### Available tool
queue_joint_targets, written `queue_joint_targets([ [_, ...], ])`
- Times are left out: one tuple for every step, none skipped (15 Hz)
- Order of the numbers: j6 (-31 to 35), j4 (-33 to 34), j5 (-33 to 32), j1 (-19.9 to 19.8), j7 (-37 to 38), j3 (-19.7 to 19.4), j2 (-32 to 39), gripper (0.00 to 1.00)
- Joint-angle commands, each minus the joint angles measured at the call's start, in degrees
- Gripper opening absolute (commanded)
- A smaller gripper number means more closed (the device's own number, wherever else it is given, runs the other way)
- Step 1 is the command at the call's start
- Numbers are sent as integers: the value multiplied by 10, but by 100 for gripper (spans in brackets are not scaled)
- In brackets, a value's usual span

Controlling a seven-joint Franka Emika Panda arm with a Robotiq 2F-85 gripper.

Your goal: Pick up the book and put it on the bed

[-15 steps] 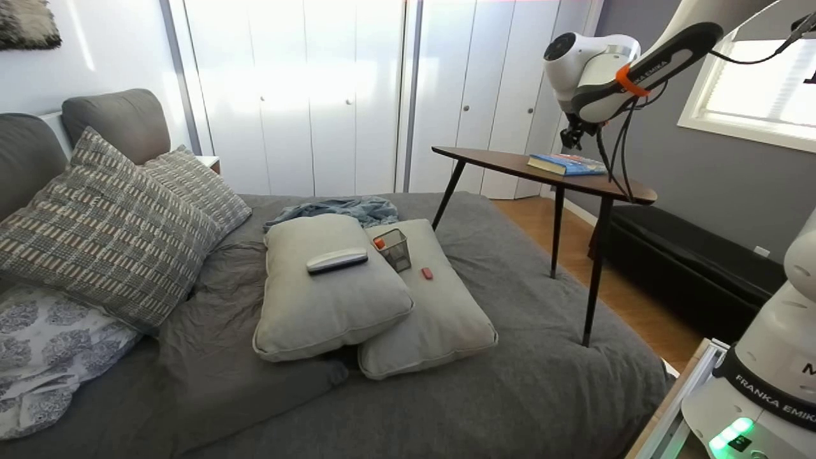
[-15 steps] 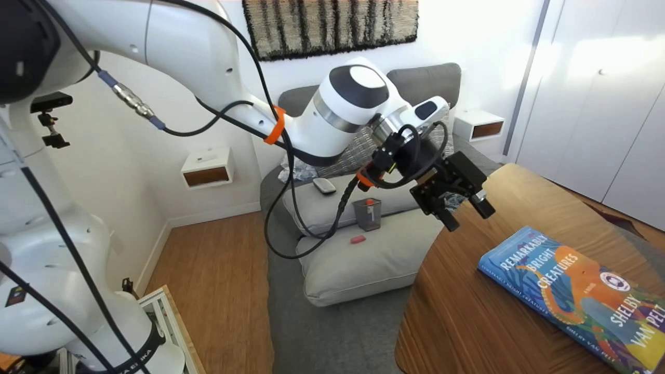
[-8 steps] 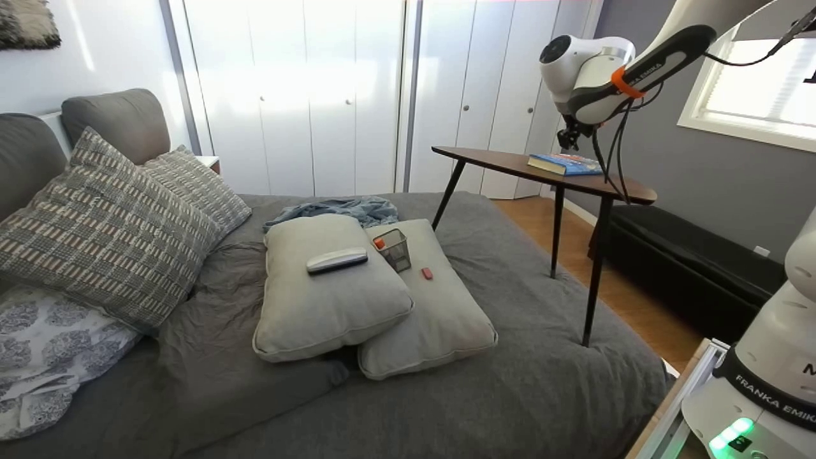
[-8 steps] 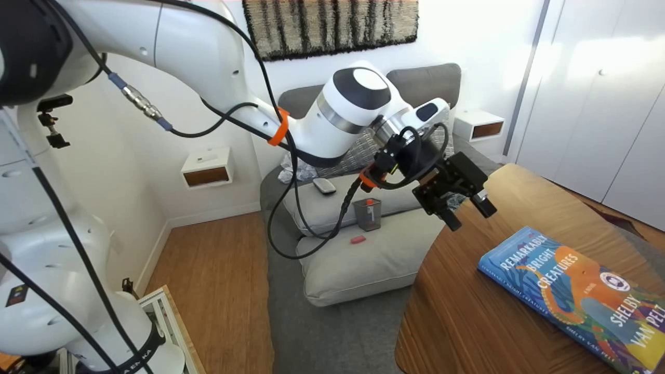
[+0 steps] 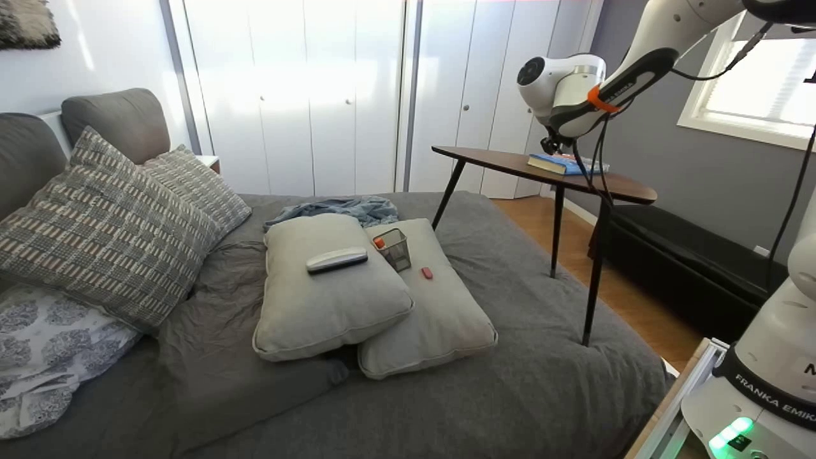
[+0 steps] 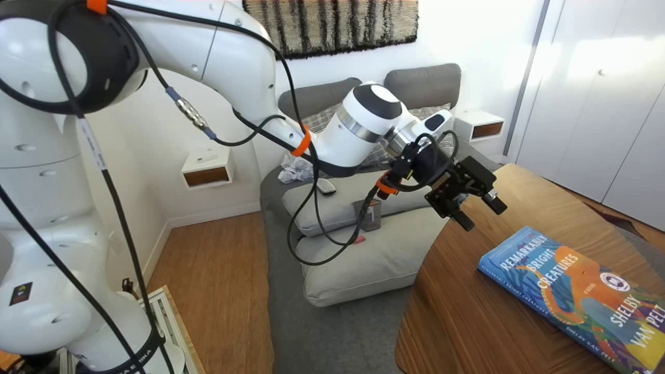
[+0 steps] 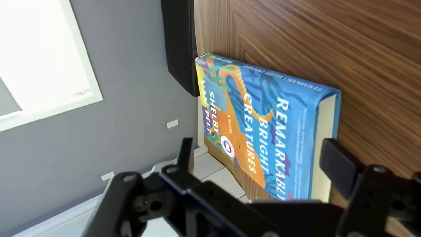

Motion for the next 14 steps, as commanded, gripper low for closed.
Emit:
queue_joint_targets([
  [-6, 60, -11, -2, 1, -3, 61, 88],
  [-7, 70, -11, -2, 1, -4, 74, 85],
  [-6, 78, -10, -1, 0, -4, 86, 75],
  [-5, 86, -10, -1, 0, -4, 96, 76],
  [-11, 94, -17, 3, 5, -6, 108, 76],
  [-16, 100, -19, 6, 9, -7, 117, 71],
  [-23, 105, -22, 9, 10, -7, 126, 73],
  [-34, 112, -24, 13, 11, -8, 133, 71],
  [-48, 117, -25, 16, 10, -8, 139, 67],
  [-59, 122, -26, 18, 8, -7, 145, 63],
  [-71, 126, -26, 21, 6, -6, 149, 54],
  [-83, 130, -25, 23, 3, -5, 155, 46],
  [-93, 133, -24, 25, 0, -4, 160, 36],
  [-103, 135, -23, 26, -1, -3, 164, 29],
])
